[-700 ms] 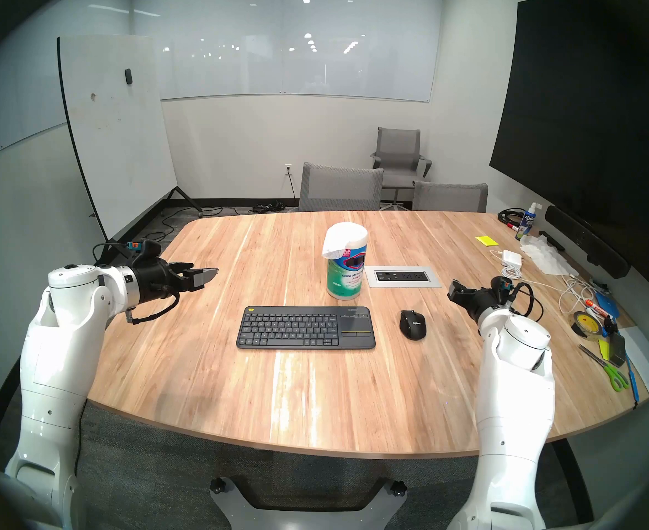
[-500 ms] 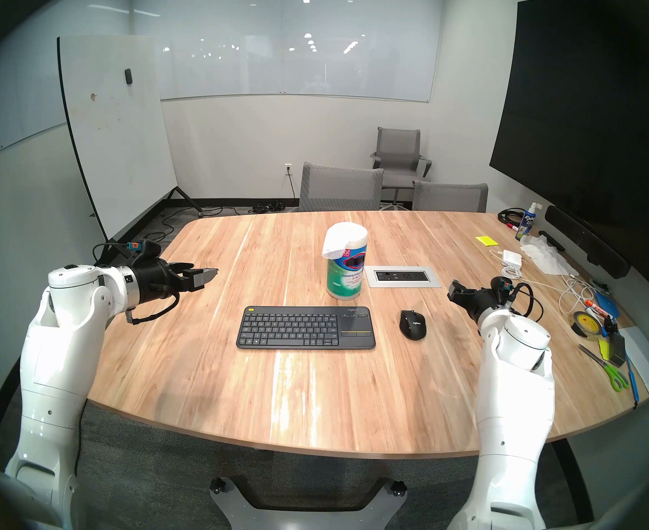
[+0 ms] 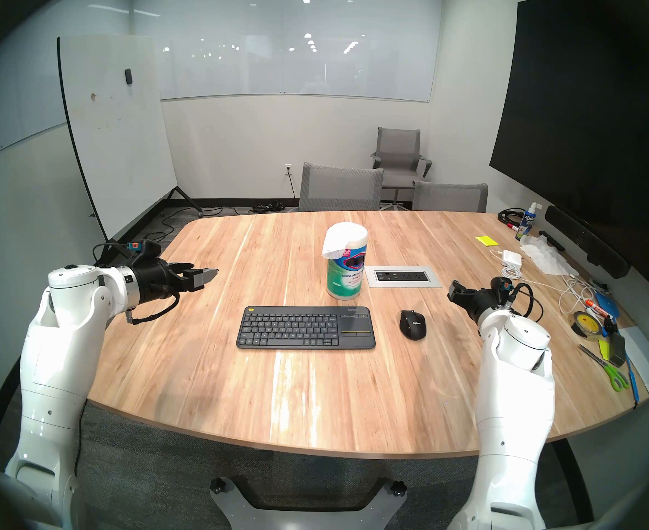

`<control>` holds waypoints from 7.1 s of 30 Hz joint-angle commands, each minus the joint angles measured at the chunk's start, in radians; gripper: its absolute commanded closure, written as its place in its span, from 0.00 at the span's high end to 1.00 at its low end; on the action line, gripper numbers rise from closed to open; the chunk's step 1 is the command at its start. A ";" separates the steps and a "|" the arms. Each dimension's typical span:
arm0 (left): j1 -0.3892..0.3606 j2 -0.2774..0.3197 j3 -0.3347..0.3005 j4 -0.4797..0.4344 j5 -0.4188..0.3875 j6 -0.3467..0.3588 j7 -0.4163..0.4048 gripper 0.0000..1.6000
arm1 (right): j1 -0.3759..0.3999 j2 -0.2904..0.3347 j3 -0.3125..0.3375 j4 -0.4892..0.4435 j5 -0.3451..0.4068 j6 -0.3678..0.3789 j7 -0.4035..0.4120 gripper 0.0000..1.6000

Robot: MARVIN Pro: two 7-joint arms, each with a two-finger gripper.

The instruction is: Wipe the keyboards and mice with a disinfecting wipe, then set the wipe down

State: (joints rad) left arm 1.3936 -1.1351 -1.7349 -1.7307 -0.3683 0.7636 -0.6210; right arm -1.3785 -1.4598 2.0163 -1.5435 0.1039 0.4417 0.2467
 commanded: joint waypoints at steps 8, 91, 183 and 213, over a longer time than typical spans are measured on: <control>-0.007 0.000 0.000 -0.014 -0.001 -0.001 0.000 1.00 | 0.010 0.001 -0.001 -0.019 0.001 -0.002 -0.001 1.00; -0.357 0.044 0.361 0.296 0.126 -0.077 -0.150 1.00 | 0.010 0.002 -0.001 -0.017 0.001 -0.003 0.000 1.00; -0.791 -0.237 0.641 0.820 0.176 -0.265 -0.224 1.00 | 0.011 0.002 -0.001 -0.017 0.001 -0.003 0.000 1.00; -0.950 -0.341 0.674 1.120 0.180 -0.423 -0.306 1.00 | 0.011 0.002 0.000 -0.017 0.001 -0.003 0.001 1.00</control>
State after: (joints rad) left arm 0.5141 -1.4347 -1.0557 -0.6403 -0.1817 0.3832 -0.9147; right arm -1.3795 -1.4598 2.0163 -1.5407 0.1041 0.4419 0.2492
